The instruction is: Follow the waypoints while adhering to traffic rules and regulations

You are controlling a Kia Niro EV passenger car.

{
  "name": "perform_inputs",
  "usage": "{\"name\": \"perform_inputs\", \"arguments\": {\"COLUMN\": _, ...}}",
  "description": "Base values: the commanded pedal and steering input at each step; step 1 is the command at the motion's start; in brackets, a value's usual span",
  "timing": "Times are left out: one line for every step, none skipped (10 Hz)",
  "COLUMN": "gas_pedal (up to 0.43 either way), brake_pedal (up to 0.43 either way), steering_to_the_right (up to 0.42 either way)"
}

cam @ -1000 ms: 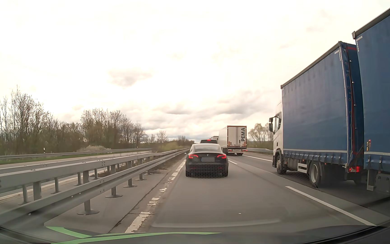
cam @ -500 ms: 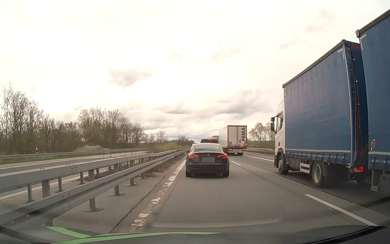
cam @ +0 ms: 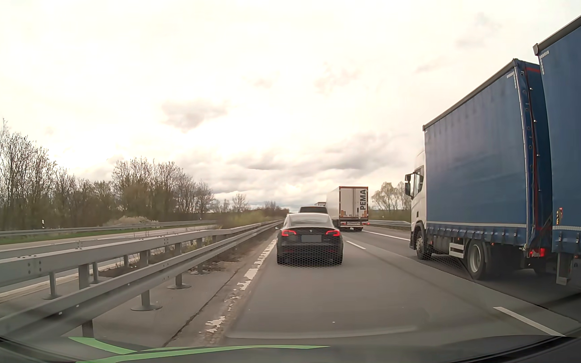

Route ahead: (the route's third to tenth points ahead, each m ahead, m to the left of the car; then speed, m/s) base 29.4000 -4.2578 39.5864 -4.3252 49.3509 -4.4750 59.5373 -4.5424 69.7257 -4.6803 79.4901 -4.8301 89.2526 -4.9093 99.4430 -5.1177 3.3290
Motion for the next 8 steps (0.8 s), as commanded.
{"name": "perform_inputs", "arguments": {"gas_pedal": 0.008, "brake_pedal": 0.000, "steering_to_the_right": -0.001}}
{"name": "perform_inputs", "arguments": {"gas_pedal": 0.008, "brake_pedal": 0.000, "steering_to_the_right": -0.001}}
{"name": "perform_inputs", "arguments": {"gas_pedal": 0.008, "brake_pedal": 0.000, "steering_to_the_right": -0.001}}
{"name": "perform_inputs", "arguments": {"gas_pedal": 0.008, "brake_pedal": 0.000, "steering_to_the_right": 0.000}}
{"name": "perform_inputs", "arguments": {"gas_pedal": 0.008, "brake_pedal": 0.000, "steering_to_the_right": 0.002}}
{"name": "perform_inputs", "arguments": {"gas_pedal": 0.008, "brake_pedal": 0.000, "steering_to_the_right": 0.002}}
{"name": "perform_inputs", "arguments": {"gas_pedal": 0.000, "brake_pedal": 0.000, "steering_to_the_right": 0.002}}
{"name": "perform_inputs", "arguments": {"gas_pedal": 0.000, "brake_pedal": 0.000, "steering_to_the_right": 0.002}}
